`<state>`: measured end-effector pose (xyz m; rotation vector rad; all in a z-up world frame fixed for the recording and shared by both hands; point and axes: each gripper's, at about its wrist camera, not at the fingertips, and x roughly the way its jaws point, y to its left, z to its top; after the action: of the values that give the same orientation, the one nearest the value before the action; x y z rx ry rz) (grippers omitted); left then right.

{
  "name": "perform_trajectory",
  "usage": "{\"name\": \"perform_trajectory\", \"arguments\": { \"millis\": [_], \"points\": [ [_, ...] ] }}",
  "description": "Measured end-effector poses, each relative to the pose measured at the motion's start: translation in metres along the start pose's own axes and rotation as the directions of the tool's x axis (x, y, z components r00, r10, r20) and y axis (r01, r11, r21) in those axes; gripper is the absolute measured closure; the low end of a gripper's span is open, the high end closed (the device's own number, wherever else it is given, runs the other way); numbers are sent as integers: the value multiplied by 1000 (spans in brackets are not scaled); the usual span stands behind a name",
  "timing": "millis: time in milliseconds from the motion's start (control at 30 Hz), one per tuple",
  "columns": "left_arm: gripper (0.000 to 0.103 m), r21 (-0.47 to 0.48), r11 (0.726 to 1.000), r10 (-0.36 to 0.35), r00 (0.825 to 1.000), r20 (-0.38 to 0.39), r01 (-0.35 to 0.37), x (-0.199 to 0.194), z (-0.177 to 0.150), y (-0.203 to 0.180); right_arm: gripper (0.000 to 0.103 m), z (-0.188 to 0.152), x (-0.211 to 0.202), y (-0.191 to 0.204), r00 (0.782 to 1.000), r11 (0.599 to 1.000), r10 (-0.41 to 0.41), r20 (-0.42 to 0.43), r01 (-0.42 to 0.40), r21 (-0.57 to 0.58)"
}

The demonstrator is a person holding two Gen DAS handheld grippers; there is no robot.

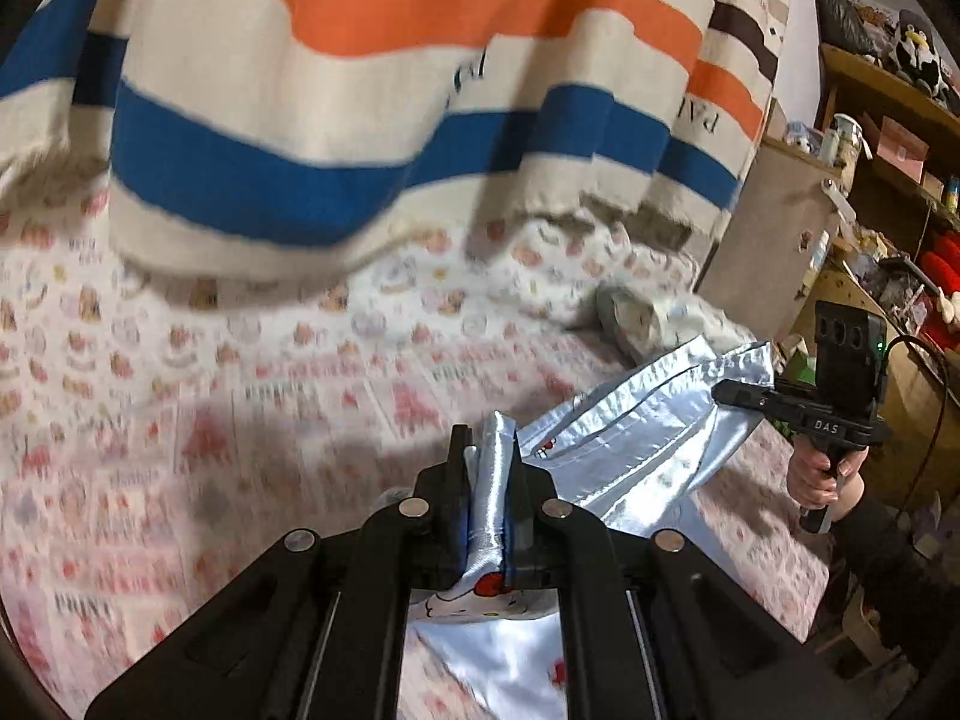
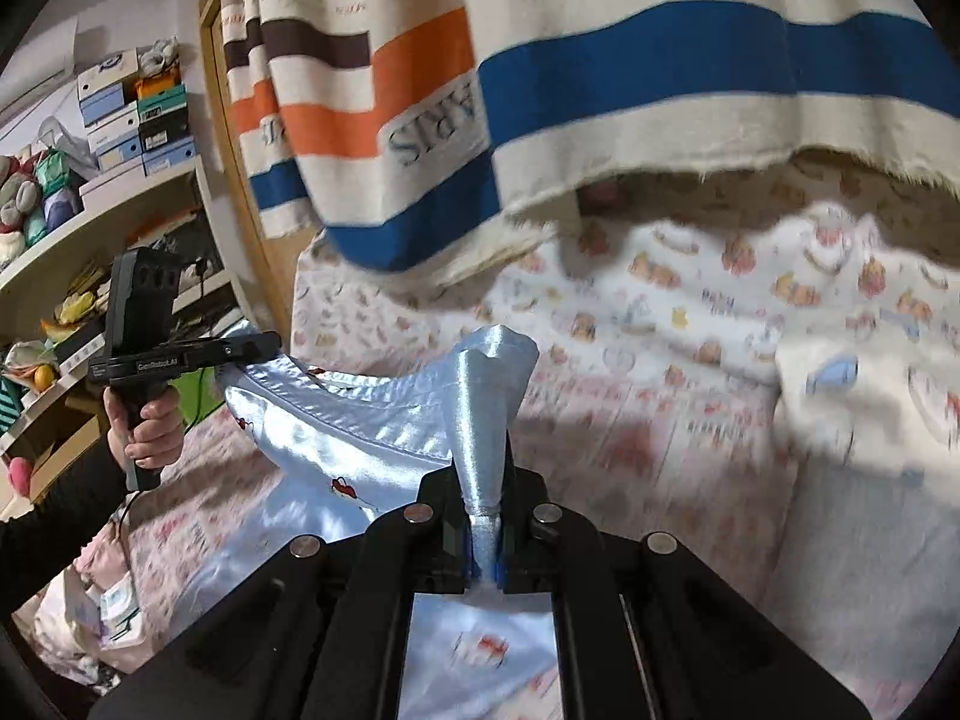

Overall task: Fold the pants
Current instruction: 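Fold the held pants over with the left tool and release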

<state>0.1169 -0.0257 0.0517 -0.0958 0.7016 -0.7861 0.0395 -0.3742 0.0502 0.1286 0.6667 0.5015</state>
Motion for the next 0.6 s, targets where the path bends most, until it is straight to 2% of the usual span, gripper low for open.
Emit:
{"name": "perform_trajectory", "arguments": {
  "millis": [233,300,333,367,400,433,500,600],
  "points": [
    [95,44,999,30,997,-75,-27,-3,-36,-14,99,-49,-1,10,995,1000,4,-98,-3,12],
    [95,58,998,39,995,-96,-33,0,-44,-17,99,-59,4,11,992,1000,-18,-125,19,5],
    [93,65,997,49,994,-102,-42,1,-47,-18,98,-61,6,10,990,1000,-28,-136,29,6],
    [85,72,996,55,992,-111,-48,2,-50,-20,97,-63,8,9,988,999,-30,-150,32,11],
    [78,77,996,57,991,-119,-48,3,-52,-20,91,-64,10,7,986,999,-31,-164,35,23],
    [75,80,995,61,991,-121,-51,4,-53,-21,86,-65,13,4,984,998,-35,-177,42,40],
    [70,80,995,63,991,-121,-54,3,-54,-21,52,-62,14,-3,986,997,-27,-165,40,72],
    [70,65,997,58,991,-122,-50,5,-51,-21,49,-54,17,-8,990,995,0,-143,13,96]
  ]
}}
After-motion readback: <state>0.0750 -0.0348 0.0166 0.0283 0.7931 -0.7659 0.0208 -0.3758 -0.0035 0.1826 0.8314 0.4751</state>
